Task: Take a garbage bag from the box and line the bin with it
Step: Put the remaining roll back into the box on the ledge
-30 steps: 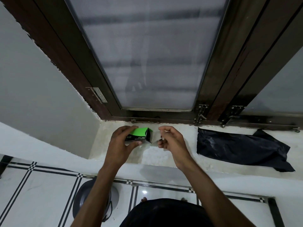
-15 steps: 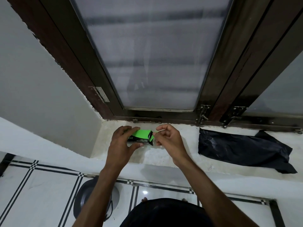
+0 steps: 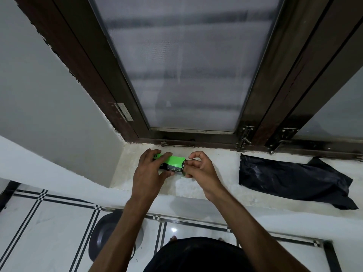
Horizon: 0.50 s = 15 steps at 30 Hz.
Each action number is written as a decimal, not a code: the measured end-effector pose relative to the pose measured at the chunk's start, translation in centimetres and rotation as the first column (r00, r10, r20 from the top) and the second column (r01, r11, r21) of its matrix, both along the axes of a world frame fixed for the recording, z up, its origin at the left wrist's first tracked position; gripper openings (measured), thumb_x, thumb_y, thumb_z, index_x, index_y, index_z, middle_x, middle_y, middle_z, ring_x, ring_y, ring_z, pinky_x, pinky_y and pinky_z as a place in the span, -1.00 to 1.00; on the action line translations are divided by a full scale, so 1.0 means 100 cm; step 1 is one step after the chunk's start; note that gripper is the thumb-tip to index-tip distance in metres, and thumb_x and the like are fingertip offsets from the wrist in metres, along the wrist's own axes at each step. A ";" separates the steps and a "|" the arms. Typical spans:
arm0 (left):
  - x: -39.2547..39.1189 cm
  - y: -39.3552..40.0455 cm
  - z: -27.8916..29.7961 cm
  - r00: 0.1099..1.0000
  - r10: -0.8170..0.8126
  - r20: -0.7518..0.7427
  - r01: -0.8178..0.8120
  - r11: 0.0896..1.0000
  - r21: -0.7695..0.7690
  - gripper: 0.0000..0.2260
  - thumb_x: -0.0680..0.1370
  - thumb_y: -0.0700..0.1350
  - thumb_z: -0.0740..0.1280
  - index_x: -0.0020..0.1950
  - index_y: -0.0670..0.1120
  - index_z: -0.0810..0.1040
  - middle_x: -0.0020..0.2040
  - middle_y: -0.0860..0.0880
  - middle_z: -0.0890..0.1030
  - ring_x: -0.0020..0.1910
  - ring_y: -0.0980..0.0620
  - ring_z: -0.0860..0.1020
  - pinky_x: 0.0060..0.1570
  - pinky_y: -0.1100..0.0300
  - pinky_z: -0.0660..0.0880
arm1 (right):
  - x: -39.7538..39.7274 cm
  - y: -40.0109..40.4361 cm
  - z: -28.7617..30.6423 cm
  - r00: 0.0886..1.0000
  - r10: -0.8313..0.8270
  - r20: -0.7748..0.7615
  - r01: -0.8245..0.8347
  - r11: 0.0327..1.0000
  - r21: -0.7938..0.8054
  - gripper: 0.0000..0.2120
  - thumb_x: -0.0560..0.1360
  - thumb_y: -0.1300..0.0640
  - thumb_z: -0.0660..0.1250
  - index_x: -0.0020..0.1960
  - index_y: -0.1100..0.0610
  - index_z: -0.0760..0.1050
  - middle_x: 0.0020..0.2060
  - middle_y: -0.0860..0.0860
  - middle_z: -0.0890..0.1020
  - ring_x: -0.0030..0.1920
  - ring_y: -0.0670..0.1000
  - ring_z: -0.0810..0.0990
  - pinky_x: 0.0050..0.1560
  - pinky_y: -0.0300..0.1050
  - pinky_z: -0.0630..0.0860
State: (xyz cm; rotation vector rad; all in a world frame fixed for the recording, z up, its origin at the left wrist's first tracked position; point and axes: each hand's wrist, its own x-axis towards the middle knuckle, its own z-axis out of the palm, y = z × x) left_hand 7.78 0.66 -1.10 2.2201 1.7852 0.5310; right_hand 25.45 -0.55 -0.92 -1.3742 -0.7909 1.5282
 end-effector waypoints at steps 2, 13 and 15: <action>0.000 0.000 -0.001 1.000 0.007 -0.019 -0.007 1.000 0.003 -0.48 0.37 -0.10 0.60 0.33 -0.02 0.62 0.31 -0.15 0.58 0.36 -0.23 0.46 0.20 -0.10 0.53 | -0.001 0.000 0.000 1.000 0.002 -0.031 -0.002 1.000 -0.025 -0.75 0.52 0.42 0.33 0.05 0.12 0.42 -0.14 0.09 0.67 -0.31 -0.10 0.60 -0.36 -0.31 0.48; -0.023 0.007 -0.016 0.992 0.088 -0.095 -0.089 0.996 -0.014 -0.44 0.38 -0.15 0.60 0.37 -0.01 0.58 0.33 -0.22 0.56 0.40 -0.30 0.42 0.23 -0.26 0.51 | -0.006 -0.001 -0.002 0.952 0.299 0.064 -0.298 0.954 -0.019 -0.49 0.57 0.39 0.18 0.40 -0.07 0.37 0.25 -0.03 0.63 0.23 -0.07 0.55 0.01 -0.24 0.42; -0.025 0.010 -0.016 0.991 0.093 -0.100 -0.094 0.996 -0.005 -0.43 0.38 -0.10 0.60 0.38 0.00 0.57 0.33 -0.20 0.56 0.39 -0.28 0.44 0.25 -0.23 0.50 | -0.009 0.001 -0.003 0.969 0.234 0.074 -0.233 0.972 -0.018 -0.55 0.60 0.32 0.23 0.39 -0.07 0.38 0.20 -0.07 0.66 0.17 -0.10 0.58 -0.02 -0.24 0.44</action>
